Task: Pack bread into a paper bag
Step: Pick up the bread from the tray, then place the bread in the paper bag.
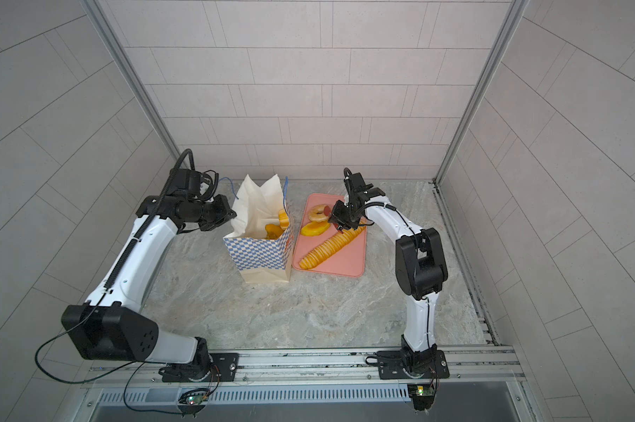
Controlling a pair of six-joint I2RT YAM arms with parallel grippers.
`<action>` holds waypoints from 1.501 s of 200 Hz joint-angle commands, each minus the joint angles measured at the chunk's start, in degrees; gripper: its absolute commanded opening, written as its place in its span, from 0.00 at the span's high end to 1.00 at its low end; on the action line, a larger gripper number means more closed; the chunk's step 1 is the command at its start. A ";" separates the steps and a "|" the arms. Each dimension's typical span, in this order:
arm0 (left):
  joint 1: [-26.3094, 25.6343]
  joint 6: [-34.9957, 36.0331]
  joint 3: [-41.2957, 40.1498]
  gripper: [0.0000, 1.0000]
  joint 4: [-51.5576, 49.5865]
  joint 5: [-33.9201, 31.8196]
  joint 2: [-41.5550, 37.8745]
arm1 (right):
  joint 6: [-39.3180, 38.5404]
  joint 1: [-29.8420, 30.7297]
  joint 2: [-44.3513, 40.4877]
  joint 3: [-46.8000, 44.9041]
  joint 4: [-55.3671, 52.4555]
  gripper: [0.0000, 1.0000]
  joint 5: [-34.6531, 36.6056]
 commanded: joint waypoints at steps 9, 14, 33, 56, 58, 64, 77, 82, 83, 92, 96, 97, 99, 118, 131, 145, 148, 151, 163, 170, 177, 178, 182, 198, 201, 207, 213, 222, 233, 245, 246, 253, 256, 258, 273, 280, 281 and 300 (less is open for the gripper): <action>0.23 0.26 -1.12 1.00 -2.31 0.15 -0.96 | 0.29 -1.34 -6.07 -1.54 0.36 0.70 0.17; 0.27 0.26 -1.12 1.00 -2.35 0.22 -1.02 | 0.20 -1.46 -6.70 -1.92 0.31 0.70 0.15; 0.27 0.17 -1.12 1.00 -2.32 0.39 -1.16 | -0.11 -1.91 -8.98 -3.26 0.06 0.70 0.26; 0.25 0.17 -1.20 1.00 -2.24 0.50 -1.22 | -0.89 -2.19 -11.61 -4.28 -0.99 0.71 0.68; 0.25 0.17 -1.21 1.00 -2.24 0.47 -1.21 | -0.97 -2.19 -11.83 -4.30 -1.16 0.71 0.78; 0.23 0.17 -1.21 1.00 -2.29 0.60 -1.25 | -1.32 -2.18 -12.61 -4.46 -1.58 0.71 0.97; 0.22 0.26 -1.21 1.00 -2.29 0.66 -1.26 | -2.05 -2.23 -14.06 -4.48 -2.82 0.71 1.48; 0.22 0.25 -1.21 1.00 -2.30 0.67 -1.35 | -2.40 -2.23 -14.57 -4.49 -3.42 0.71 1.72; 0.22 0.26 -1.21 1.00 -2.25 0.71 -1.35 | -2.46 -2.26 -14.65 -4.48 -3.58 0.71 1.78; 0.28 0.26 -1.30 1.00 -2.27 0.67 -1.40 | -3.04 -2.28 -15.73 -4.48 -4.55 0.71 2.16; 0.26 0.26 -1.37 1.00 -2.30 0.67 -1.40 | -3.29 -2.28 -16.23 -4.41 -4.89 0.71 2.33; 0.28 0.26 -1.38 1.00 -2.25 0.71 -1.42 | -3.39 -2.28 -16.36 -4.40 -4.97 0.71 2.39; 0.23 0.26 -1.38 1.00 -2.24 0.70 -1.44 | -3.51 -2.28 -16.56 -4.35 -5.25 0.71 2.48; 0.23 0.31 -1.56 1.00 -2.30 0.75 -1.56 | -4.98 -2.28 -18.92 -3.81 -7.25 0.71 3.39; 0.24 0.27 -1.60 1.00 -2.38 0.84 -1.69 | -6.07 -2.28 -20.52 -3.16 -8.44 0.71 3.63; 0.23 0.26 -1.56 1.00 -2.33 0.84 -1.80 | -7.70 -2.06 -22.33 -2.27 -9.35 0.70 3.61; 0.24 0.26 -1.48 1.00 -2.33 0.84 -1.86 | -8.12 -2.00 -22.75 -2.04 -9.51 0.70 3.62; 0.22 0.26 -1.47 1.00 -2.33 0.84 -1.88 | -8.50 -1.94 -23.14 -1.93 -9.72 0.70 3.66; 0.28 0.20 -1.47 1.00 -2.39 0.84 -1.87 | -10.15 -1.62 -24.94 -1.34 -9.97 0.70 4.07; 0.30 0.26 -1.39 1.00 -2.39 0.76 -1.96 | -10.78 -1.42 -26.01 -1.07 -10.12 0.70 4.29; 0.23 0.26 -1.31 1.00 -2.34 0.75 -1.95 | -11.19 -1.32 -27.02 -0.84 -10.17 0.70 4.38; 0.22 0.26 -1.30 1.00 -2.32 0.75 -1.92 | -11.25 -1.27 -27.15 -0.77 -10.20 0.70 4.38; 0.22 0.26 -1.30 1.00 -2.35 0.77 -1.94 | -11.42 -1.11 -27.70 -0.63 -10.21 0.69 4.55; 0.22 0.19 -1.14 1.00 -2.19 0.75 -1.90 | -12.17 -0.34 -29.92 -0.35 -9.54 0.69 5.54; 0.26 0.10 -1.12 1.00 -2.20 0.78 -1.95 | -12.28 -0.14 -30.44 -0.43 -9.22 0.70 5.79; 0.24 0.06 -1.04 1.00 -2.16 0.75 -1.91 | -12.51 0.35 -31.38 -0.72 -8.34 0.70 6.47; 0.22 0.00 -0.95 1.00 -2.10 0.75 -1.95 | -12.49 0.69 -32.42 -0.95 -7.39 0.69 6.92; 0.22 -0.09 -0.70 1.00 -2.09 0.75 -1.84 | -12.55 0.97 -33.56 -0.80 -6.43 0.69 6.68; 0.23 -0.17 -0.39 1.00 -2.00 0.75 -1.79 | -12.61 1.30 -34.63 -0.08 -5.79 0.69 6.44; 0.27 -0.25 0.05 1.00 -2.02 0.75 -1.68 | -12.86 1.96 -35.61 0.87 -5.03 0.69 6.08; 0.29 -0.26 0.08 1.00 -2.03 0.75 -1.65 | -12.88 2.04 -35.63 0.92 -4.95 0.69 6.02; 0.24 -0.27 0.34 1.00 -2.01 0.75 -1.63 | -13.03 2.57 -36.16 1.49 -4.24 0.69 5.88; 0.23 -0.34 0.45 1.00 -1.97 0.69 -1.58 | -13.07 2.84 -36.32 1.71 -3.98 0.69 5.80; 0.22 -0.35 0.52 1.00 -2.02 0.72 -1.56 | -13.14 3.00 -36.45 1.92 -3.88 0.68 5.79; 0.27 -0.37 1.05 1.00 -2.11 0.63 -1.62 | -13.49 4.56 -37.10 3.29 -2.62 0.68 5.70; 0.26 -0.44 1.24 1.00 -2.04 0.58 -1.53 | -13.59 5.26 -37.20 4.03 -2.28 0.68 5.71; 0.28 -0.44 1.25 1.00 -2.04 0.58 -1.53 | -13.60 5.36 -37.21 4.12 -2.21 0.68 5.66; 0.26 -0.57 1.85 1.00 -2.08 0.58 -1.58 | -13.83 7.69 -37.51 5.58 -1.04 0.68 5.95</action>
